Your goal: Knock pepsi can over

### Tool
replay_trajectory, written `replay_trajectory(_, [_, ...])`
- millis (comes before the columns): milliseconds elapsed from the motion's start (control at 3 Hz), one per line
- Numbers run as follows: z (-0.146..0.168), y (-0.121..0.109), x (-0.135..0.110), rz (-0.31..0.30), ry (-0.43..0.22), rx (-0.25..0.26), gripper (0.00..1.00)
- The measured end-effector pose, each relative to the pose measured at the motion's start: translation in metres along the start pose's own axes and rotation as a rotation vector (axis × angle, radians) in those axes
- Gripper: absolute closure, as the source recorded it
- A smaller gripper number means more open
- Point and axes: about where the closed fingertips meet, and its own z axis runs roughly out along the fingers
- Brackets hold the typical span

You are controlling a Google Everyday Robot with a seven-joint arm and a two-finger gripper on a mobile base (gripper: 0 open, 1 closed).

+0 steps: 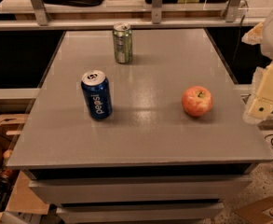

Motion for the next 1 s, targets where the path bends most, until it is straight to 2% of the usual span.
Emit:
replay_trajectory(333, [0.0,0.0,0.0,0.0,0.0,0.0,0.0])
replay_trajectory(667, [-0.002,-0.003,-0.008,0.026,-0.036,0.006,0.0])
replay_trajectory(1000, [0.001,-0.002,-0.035,0.014,-0.109,0.001,0.0])
